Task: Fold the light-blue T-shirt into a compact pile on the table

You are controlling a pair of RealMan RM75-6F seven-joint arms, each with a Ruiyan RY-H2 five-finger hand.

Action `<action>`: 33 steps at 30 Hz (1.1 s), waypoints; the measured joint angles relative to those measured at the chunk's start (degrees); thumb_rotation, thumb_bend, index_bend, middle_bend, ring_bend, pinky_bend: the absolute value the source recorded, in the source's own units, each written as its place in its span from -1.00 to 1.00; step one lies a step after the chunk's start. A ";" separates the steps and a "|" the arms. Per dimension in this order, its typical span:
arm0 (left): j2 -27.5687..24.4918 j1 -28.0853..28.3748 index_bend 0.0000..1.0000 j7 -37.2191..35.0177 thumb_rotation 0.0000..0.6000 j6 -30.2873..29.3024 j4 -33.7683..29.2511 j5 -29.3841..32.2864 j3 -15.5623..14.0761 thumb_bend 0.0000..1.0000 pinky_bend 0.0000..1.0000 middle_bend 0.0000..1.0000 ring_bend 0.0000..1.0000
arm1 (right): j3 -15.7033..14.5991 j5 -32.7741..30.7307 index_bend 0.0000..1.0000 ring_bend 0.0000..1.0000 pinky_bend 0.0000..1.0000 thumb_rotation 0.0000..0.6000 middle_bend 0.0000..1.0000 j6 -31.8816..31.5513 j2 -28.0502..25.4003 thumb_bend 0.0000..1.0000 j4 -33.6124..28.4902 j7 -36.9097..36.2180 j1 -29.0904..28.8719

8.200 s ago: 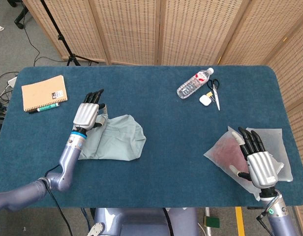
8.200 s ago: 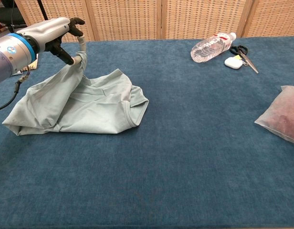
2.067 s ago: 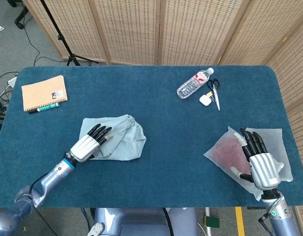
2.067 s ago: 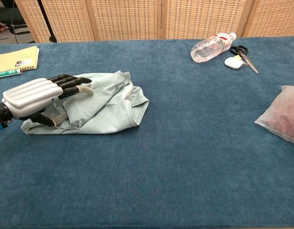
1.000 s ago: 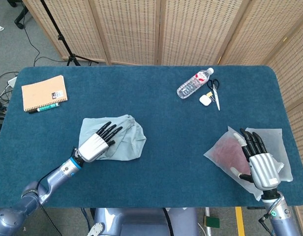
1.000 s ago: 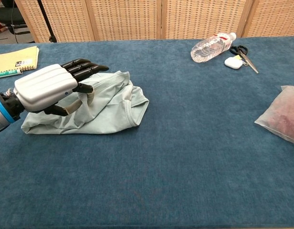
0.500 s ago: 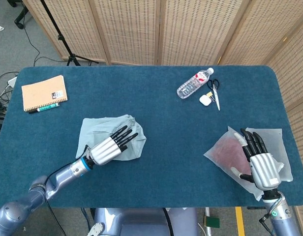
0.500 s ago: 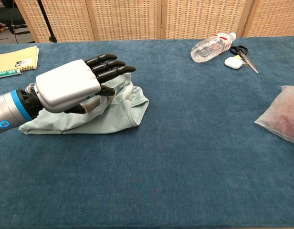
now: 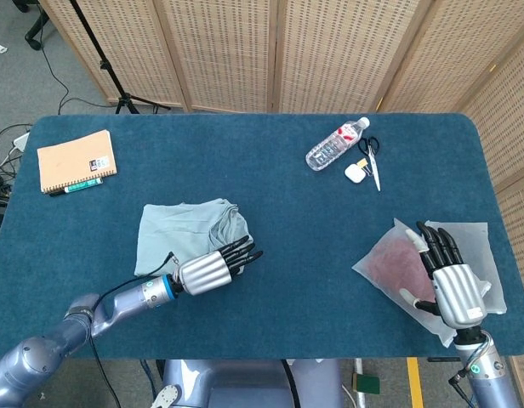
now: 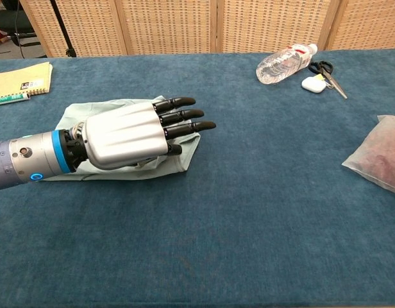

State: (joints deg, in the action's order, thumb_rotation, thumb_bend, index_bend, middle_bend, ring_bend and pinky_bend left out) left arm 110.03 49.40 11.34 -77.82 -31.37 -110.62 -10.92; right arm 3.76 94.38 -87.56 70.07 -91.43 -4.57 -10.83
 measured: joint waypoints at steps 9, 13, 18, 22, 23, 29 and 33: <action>1.51 1.11 -0.67 1.42 1.00 2.10 1.08 -0.25 -0.35 -0.14 -1.00 -1.00 -1.00 | 0.02 0.03 -1.00 -1.00 -1.00 1.00 -1.00 -0.11 -0.24 -0.94 -0.11 -0.38 0.04; 2.41 0.32 -1.00 0.24 1.00 -0.01 1.44 1.01 0.85 -0.52 -1.00 -1.00 -1.00 | -0.01 0.06 -1.00 -1.00 -1.00 1.00 -1.00 -0.08 -0.29 -0.94 -0.05 -0.49 0.04; 3.21 -0.70 -1.00 -1.40 1.00 -1.65 1.37 2.96 2.62 -0.80 -1.00 -1.00 -1.00 | -0.09 0.21 -1.00 -1.00 -1.00 1.00 -1.00 -0.05 -0.27 -0.94 -0.13 -0.33 0.02; 3.17 -1.21 -1.00 -2.50 1.00 -3.08 0.22 4.12 3.79 -0.80 -1.00 -1.00 -1.00 | -0.11 0.18 -1.00 -1.00 -1.00 1.00 -1.00 -0.08 -0.28 -0.94 -0.16 -0.25 0.07; 3.03 -1.31 -1.00 -2.80 1.00 -3.41 -0.20 4.35 4.03 -0.80 -1.00 -1.00 -1.00 | -0.12 0.16 -1.00 -1.00 -1.00 1.00 -1.00 -0.06 -0.27 -0.94 -0.15 -0.23 0.07; -0.71 -2.18 -1.00 -4.25 1.00 -4.07 -6.25 6.12 5.19 -0.80 -1.00 -1.00 -1.00 | -0.23 0.15 -1.00 -1.00 -1.00 1.00 -1.00 0.20 -0.21 -0.94 -0.32 0.22 0.04; -5.53 -2.82 -1.00 -3.25 1.00 -2.60 -12.89 7.50 5.62 -0.79 -1.00 -1.00 -1.00 | -0.28 0.18 -1.00 -1.00 -1.00 1.00 -1.00 0.31 -0.16 -0.94 -0.41 0.54 0.01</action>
State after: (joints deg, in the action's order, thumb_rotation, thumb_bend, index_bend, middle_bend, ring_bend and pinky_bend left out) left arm 104.50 46.58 8.09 -80.42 -44.26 -103.11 -5.29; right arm 3.48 94.55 -87.25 69.92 -91.84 -4.02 -10.82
